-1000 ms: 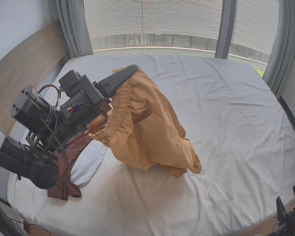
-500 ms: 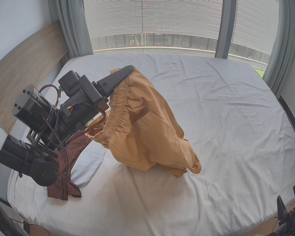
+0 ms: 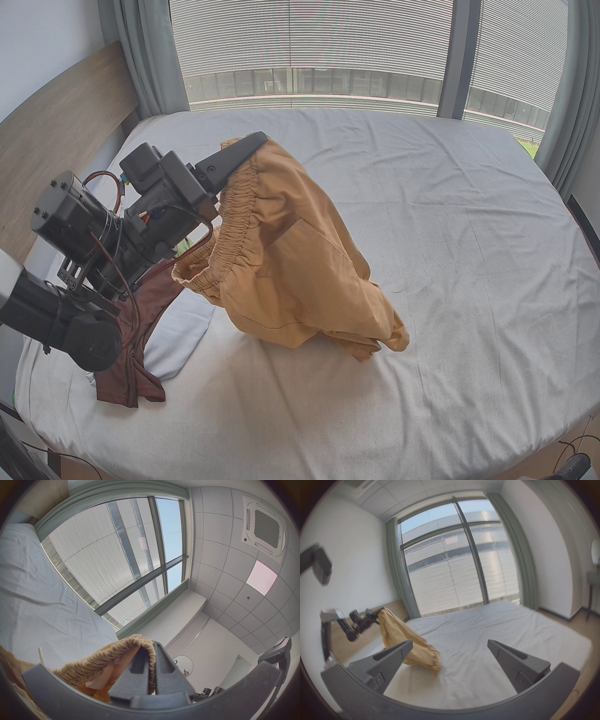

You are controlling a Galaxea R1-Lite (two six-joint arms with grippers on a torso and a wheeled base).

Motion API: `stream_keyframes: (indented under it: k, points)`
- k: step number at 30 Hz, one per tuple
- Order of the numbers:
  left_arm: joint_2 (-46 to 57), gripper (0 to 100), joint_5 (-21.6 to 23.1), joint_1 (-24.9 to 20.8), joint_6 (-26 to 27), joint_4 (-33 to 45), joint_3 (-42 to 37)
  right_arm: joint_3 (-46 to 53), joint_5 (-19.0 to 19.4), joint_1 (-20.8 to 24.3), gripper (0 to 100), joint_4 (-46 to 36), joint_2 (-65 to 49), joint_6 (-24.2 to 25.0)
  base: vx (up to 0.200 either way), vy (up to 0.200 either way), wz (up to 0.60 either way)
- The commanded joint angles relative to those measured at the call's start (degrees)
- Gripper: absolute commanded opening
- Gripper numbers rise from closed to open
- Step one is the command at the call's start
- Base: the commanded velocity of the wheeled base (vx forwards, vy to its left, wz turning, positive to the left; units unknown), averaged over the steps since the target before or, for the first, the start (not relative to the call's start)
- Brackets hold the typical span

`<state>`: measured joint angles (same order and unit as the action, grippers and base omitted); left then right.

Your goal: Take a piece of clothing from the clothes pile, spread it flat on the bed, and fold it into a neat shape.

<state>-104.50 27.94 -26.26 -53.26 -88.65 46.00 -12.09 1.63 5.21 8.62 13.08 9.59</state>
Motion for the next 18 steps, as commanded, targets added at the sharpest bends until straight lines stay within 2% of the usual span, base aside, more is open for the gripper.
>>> stream_keyframes:
  k: [1, 5, 7, 12, 15, 18]
  points:
    - [0.00, 0, 0.01, 0.51, -0.09, 0.06, 0.41, -9.44, 2.67, 13.69, 100, 2.19, 23.13, 13.61, 0.000, 0.000, 0.00]
    - [-0.09, 0, 0.01, 0.51, -0.09, -0.03, 0.41, -10.32, 3.90, 14.48, 100, 5.36, 31.04, 14.05, 0.000, 0.000, 0.00]
    - [-0.09, 0, 0.01, 0.59, -0.09, -0.03, 0.41, -10.14, 4.61, 14.39, 100, 9.66, 36.05, 13.96, 0.000, 0.000, 0.00]
    - [-0.09, 0, 0.01, 1.30, -0.18, 0.06, 0.41, -11.29, 4.61, 12.55, 100, 18.10, 48.44, 13.87, 0.000, 0.000, 0.00]
    - [-0.18, 0, 0.01, 1.39, -0.18, -0.03, 0.41, -12.34, 4.69, 12.02, 100, 20.03, 52.49, 13.87, 0.000, 0.000, 0.00]
    - [-0.09, 0, 0.01, 1.56, -0.18, -0.03, 0.32, -14.71, 4.69, 11.32, 100, 24.16, 61.36, 14.66, 0.000, 0.000, 0.00]
